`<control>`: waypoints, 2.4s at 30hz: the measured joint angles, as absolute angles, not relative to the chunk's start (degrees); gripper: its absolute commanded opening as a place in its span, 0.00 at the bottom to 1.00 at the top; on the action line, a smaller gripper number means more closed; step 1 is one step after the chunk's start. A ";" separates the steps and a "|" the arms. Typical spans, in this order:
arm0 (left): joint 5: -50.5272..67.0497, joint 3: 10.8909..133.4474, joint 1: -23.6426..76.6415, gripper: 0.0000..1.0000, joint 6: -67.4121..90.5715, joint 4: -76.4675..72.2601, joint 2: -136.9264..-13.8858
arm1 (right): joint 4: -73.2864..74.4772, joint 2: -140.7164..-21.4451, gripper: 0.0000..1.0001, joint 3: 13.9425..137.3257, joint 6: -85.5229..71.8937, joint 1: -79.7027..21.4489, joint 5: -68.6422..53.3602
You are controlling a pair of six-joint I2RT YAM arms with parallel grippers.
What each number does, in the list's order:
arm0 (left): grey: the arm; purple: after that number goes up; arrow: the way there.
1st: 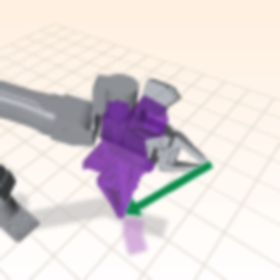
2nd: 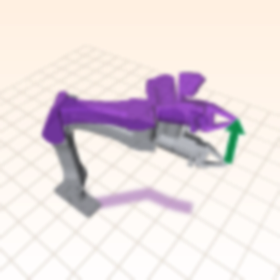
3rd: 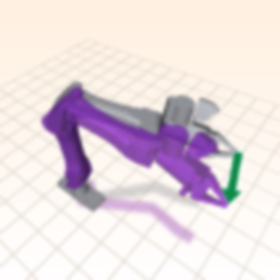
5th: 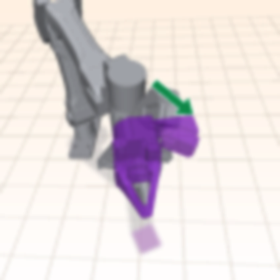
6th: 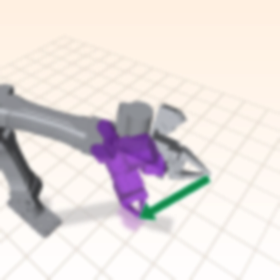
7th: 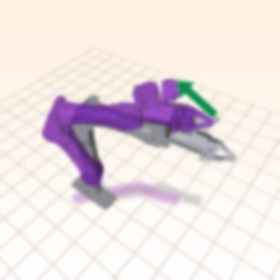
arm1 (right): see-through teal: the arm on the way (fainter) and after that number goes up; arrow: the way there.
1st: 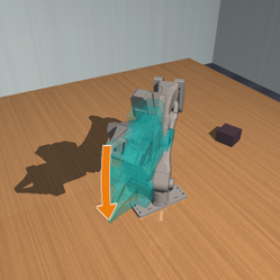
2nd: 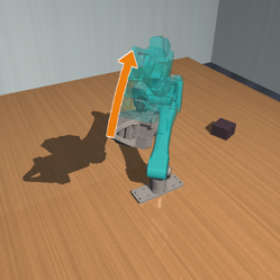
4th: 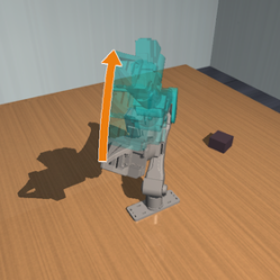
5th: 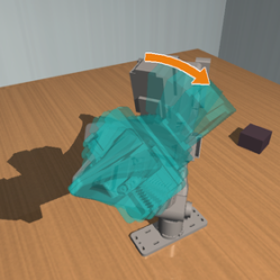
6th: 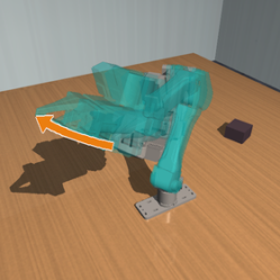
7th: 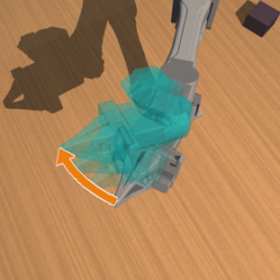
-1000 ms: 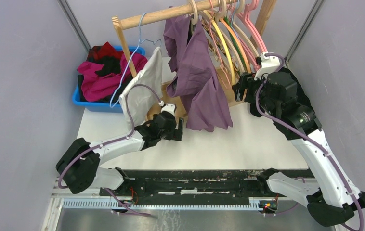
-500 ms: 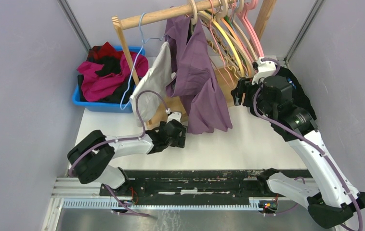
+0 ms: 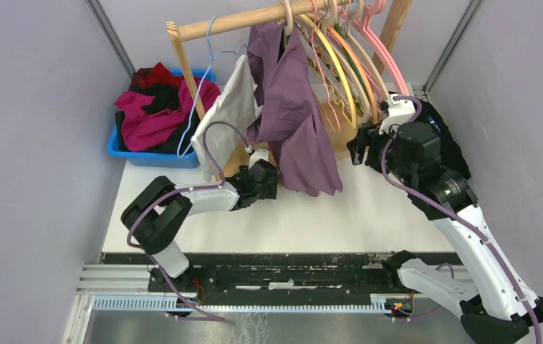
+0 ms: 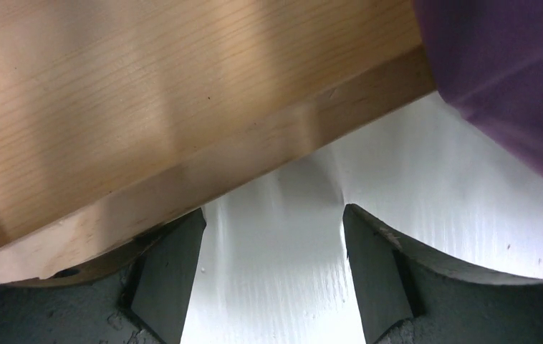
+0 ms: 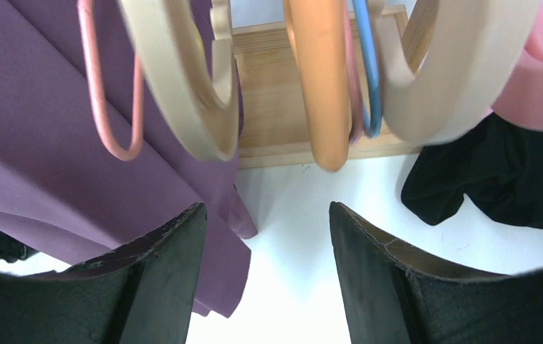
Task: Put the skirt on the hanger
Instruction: Move the clothesline to the center of the board.
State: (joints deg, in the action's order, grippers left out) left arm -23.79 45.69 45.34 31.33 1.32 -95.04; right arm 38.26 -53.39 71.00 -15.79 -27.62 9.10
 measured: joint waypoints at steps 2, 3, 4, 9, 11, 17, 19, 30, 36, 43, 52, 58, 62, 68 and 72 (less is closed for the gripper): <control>-22.48 46.15 43.86 0.79 31.29 1.08 -95.33 | 38.37 -52.90 0.70 70.52 -15.79 -27.57 9.13; -21.76 46.48 42.98 0.79 31.29 1.06 -95.48 | 38.50 -52.73 0.70 70.32 -15.77 -27.55 9.13; -21.04 46.89 42.06 0.79 31.24 1.02 -95.74 | 38.61 -52.56 0.70 70.13 -15.77 -27.51 9.13; -18.15 49.78 37.19 0.79 30.96 0.93 -97.95 | 38.72 -52.42 0.70 69.60 -15.77 -27.24 9.13; -17.32 51.40 35.27 0.79 30.41 0.97 -99.22 | 38.72 -52.42 0.70 69.54 -15.77 -27.24 9.13; -17.32 56.69 32.47 0.79 28.82 1.13 -103.72 | 38.74 -52.42 0.70 69.49 -15.77 -27.24 9.10; -17.28 58.94 32.03 0.79 28.36 1.45 -105.51 | 38.74 -52.42 0.70 69.49 -15.77 -27.24 9.10; -15.53 69.95 29.32 0.82 24.77 4.64 -113.08 | 40.60 -50.26 0.70 68.71 -15.62 -27.07 9.32; -13.39 71.05 28.29 0.87 24.58 5.08 -113.47 | 41.63 -48.51 0.71 67.40 -15.64 -26.87 9.41; -8.75 64.10 27.99 0.95 24.71 4.58 -107.72 | 42.11 -47.46 0.72 66.17 -15.94 -26.85 9.58; -2.68 58.72 29.54 0.99 24.69 9.50 -98.63 | 42.13 -47.51 0.72 64.66 -17.15 -26.85 9.28; -0.36 58.59 33.85 0.99 24.67 12.86 -93.01 | 42.09 -47.86 0.72 64.53 -17.78 -26.83 9.08; -0.27 56.07 38.94 0.99 24.71 14.46 -88.05 | 42.00 -48.29 0.72 63.96 -17.82 -26.83 9.06; -0.32 50.61 44.49 0.99 24.95 16.95 -78.54 | 41.93 -48.69 0.72 63.09 -17.85 -26.83 9.06; -1.21 47.18 44.80 0.99 26.85 18.11 -69.47 | 41.87 -48.69 0.73 62.74 -17.85 -26.83 9.08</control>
